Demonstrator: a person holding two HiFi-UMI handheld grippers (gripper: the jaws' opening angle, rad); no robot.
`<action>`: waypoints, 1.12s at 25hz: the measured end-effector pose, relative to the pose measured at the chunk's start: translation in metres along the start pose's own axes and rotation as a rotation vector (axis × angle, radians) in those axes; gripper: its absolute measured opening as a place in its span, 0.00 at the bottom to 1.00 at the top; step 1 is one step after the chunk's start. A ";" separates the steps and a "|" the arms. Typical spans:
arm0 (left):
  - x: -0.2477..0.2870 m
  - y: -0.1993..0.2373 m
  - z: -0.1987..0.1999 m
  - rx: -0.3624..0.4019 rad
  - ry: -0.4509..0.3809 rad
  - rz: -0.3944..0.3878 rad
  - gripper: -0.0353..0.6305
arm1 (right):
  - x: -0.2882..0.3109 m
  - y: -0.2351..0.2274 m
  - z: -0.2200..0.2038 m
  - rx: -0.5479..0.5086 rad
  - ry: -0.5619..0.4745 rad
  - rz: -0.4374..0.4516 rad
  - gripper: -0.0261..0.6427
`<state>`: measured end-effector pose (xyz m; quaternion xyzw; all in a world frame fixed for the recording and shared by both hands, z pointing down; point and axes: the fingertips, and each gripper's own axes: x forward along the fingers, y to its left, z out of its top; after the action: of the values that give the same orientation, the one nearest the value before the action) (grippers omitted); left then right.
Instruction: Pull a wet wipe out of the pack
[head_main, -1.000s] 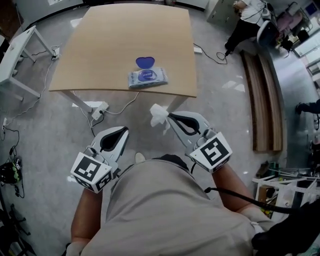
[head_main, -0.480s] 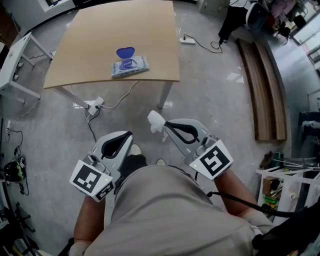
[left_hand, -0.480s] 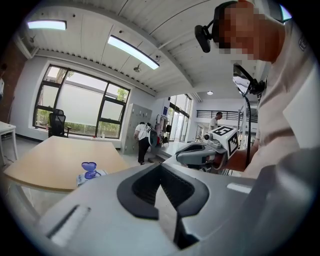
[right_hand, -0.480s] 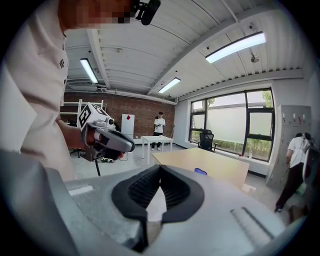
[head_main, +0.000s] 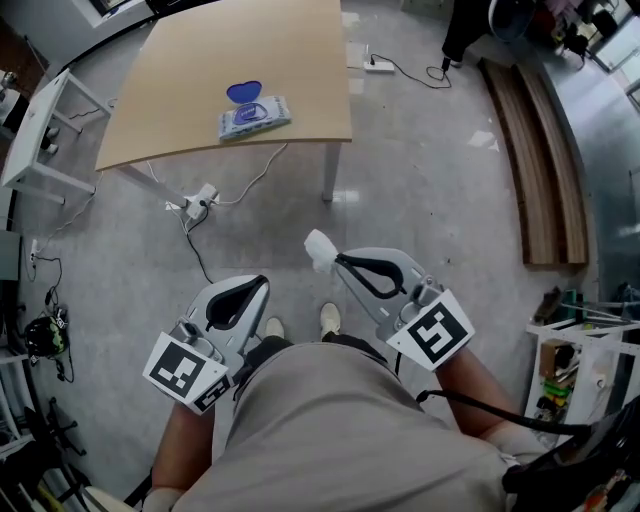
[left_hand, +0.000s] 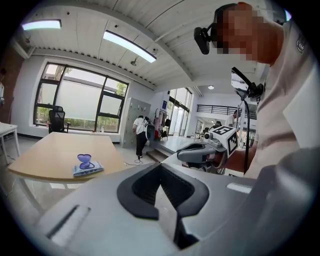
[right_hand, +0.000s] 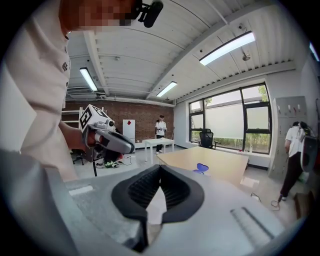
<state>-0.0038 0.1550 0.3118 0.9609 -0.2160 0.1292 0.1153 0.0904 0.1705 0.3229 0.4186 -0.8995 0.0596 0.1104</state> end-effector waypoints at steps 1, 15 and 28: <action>-0.001 -0.003 0.001 0.005 0.001 -0.005 0.06 | -0.002 0.003 0.000 0.003 -0.002 -0.003 0.04; -0.137 0.001 -0.020 0.022 -0.023 -0.070 0.06 | 0.025 0.125 0.030 0.002 0.017 -0.068 0.04; -0.253 -0.036 -0.065 0.073 -0.023 -0.172 0.06 | 0.025 0.273 0.041 -0.022 -0.022 -0.108 0.04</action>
<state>-0.2214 0.3020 0.2911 0.9809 -0.1294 0.1155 0.0882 -0.1410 0.3192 0.2857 0.4659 -0.8773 0.0392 0.1080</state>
